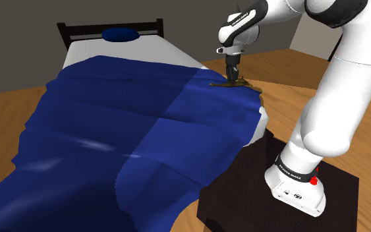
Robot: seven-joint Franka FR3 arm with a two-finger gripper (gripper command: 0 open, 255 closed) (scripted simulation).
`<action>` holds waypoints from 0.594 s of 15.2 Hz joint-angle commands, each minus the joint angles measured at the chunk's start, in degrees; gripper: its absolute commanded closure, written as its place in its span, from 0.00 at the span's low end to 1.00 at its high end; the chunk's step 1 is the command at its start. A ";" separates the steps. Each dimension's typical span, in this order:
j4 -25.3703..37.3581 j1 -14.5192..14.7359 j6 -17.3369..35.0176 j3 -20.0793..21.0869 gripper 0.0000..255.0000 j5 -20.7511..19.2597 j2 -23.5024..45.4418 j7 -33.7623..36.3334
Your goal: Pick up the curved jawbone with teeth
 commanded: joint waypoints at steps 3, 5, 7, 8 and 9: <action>0.48 0.04 -0.72 0.00 1.00 -0.22 -0.28 0.18; 1.31 0.13 -2.21 0.02 1.00 -0.75 -1.11 0.55; 2.19 0.21 -3.71 0.06 1.00 -1.24 -1.89 0.88; 2.64 0.25 -4.46 0.08 1.00 -1.46 -2.26 1.03; 3.11 0.29 -5.21 0.11 1.00 -1.68 -2.61 1.18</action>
